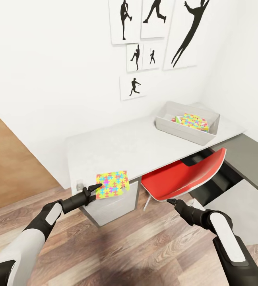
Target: Put all the toys in the child's room - the three board games (two on the bed and one on the table), the two jigsaw puzzles on the table, and the tennis ball on the table - inside the toy box on the table in the child's room.
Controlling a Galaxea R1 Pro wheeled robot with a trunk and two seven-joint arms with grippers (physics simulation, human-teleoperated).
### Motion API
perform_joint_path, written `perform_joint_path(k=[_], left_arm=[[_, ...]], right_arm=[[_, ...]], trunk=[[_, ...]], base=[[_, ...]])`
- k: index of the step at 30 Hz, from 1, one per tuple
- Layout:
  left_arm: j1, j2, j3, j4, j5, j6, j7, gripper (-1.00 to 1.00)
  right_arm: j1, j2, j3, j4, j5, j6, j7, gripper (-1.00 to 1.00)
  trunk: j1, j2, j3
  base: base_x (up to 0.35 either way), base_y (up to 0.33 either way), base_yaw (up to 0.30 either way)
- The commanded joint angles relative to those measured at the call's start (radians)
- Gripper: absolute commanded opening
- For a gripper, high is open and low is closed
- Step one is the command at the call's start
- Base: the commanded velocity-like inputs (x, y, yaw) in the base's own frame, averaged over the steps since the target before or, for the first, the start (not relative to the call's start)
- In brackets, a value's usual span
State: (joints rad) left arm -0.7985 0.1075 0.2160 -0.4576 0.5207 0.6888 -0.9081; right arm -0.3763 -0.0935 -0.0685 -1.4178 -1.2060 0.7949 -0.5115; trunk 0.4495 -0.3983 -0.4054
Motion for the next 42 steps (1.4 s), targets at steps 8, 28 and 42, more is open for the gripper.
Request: perform_joint_path(k=[8,28,42], left_arm=[[-0.001,0.0,0.002,0.0,0.002,0.006,-0.002,-1.0],[0.0,-0.001,-0.007,-0.002,-0.008,0.007,-0.162,-1.0],[0.002,0.001,-0.009,-0.005,-0.008,0.007,-0.169,-1.0]], right_arm=[[-0.001,0.0,0.0,-0.001,-0.01,0.002,-0.01,1.0],[-0.001,0.0,0.001,-0.001,-0.01,0.002,-0.01,1.0],[-0.001,0.0,0.001,-0.001,-0.01,0.002,-0.01,1.0]], trunk=[[0.001,-0.002,-0.002],[0.001,-0.002,-0.002],[0.001,-0.002,-0.002]], base=[[0.0,0.0,0.0],[0.0,0.0,0.0],[0.0,0.0,0.0]])
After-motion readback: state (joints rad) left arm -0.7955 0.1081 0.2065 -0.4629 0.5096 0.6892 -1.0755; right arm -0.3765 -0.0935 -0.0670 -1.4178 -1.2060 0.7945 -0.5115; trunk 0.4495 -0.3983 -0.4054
